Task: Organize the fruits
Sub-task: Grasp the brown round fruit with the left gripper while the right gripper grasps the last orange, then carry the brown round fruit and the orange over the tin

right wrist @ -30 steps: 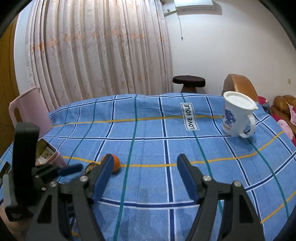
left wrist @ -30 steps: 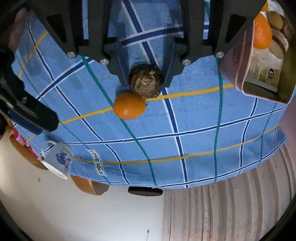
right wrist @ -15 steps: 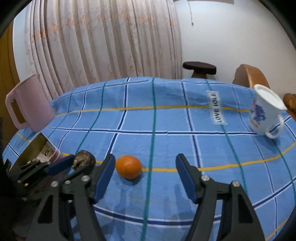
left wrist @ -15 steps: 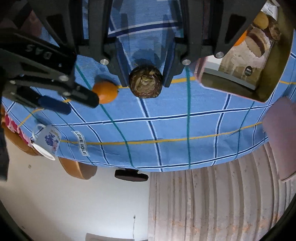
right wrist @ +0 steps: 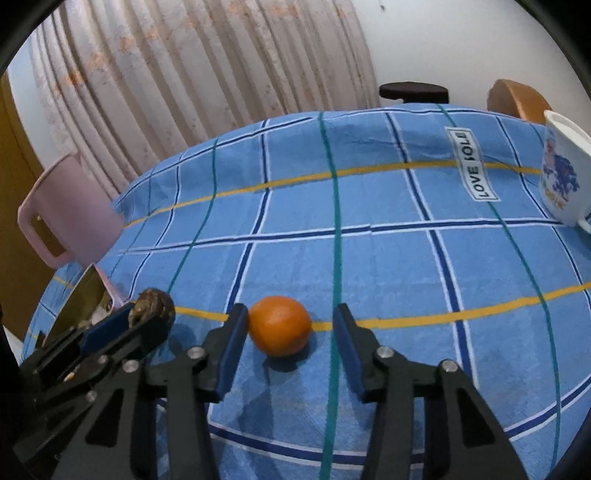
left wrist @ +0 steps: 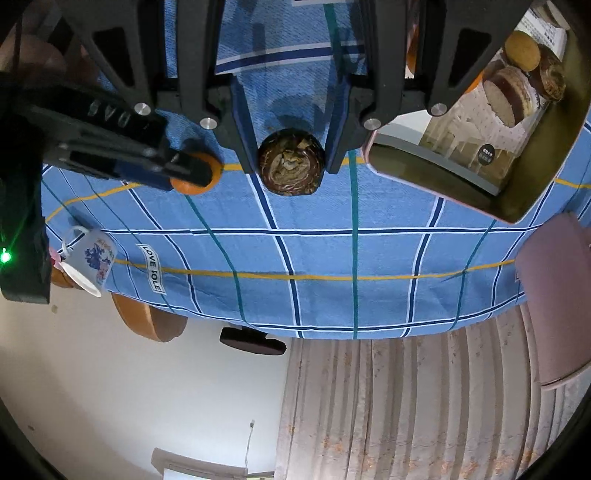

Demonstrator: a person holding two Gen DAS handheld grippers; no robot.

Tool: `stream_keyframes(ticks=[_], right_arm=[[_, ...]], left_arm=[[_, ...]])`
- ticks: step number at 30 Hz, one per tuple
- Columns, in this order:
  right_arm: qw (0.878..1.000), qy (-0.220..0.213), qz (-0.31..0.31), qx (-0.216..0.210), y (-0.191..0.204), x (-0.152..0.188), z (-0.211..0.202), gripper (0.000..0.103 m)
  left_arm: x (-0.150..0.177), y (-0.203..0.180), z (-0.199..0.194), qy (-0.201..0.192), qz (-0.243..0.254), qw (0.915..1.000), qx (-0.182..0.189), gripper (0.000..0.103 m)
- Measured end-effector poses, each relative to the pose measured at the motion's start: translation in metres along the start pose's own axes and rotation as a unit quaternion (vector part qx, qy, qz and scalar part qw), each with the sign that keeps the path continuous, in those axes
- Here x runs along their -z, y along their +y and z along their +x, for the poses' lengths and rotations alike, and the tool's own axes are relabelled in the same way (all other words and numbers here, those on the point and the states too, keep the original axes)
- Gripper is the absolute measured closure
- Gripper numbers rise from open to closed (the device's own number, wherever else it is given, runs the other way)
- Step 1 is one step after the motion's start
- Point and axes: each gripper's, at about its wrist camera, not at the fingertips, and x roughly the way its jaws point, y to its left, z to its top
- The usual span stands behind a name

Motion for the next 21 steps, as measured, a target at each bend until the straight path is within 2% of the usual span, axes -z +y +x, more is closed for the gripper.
stream_keyframes(ticks=[1, 3, 11, 18, 21], right_arm=[[1.000, 0.007, -0.005, -0.004, 0.003, 0.001, 0.002, 0.054], [1.000, 0.006, -0.007, -0.015, 0.006, 0.002, 0.002, 0.065], [1.000, -0.020, 0.005, -0.013, 0.000, 0.010, -0.015, 0.066], [0.996, -0.086, -0.005, -0.003, 0.005, 0.018, -0.045, 0.066], [0.995, -0.100, -0.013, 0.004, 0.009, 0.018, -0.052, 0.066]], left_arm=[[0.000, 0.000, 0.000, -0.001, 0.000, 1.0000, 0.001, 0.064], [0.000, 0.002, -0.002, -0.004, -0.004, 1.0000, 0.003, 0.064], [0.001, 0.003, -0.012, -0.030, -0.007, 0.9995, -0.002, 0.064], [0.003, -0.002, -0.022, -0.057, 0.008, 0.9983, -0.014, 0.064], [0.004, -0.007, -0.026, -0.070, 0.022, 0.9970, -0.023, 0.064]])
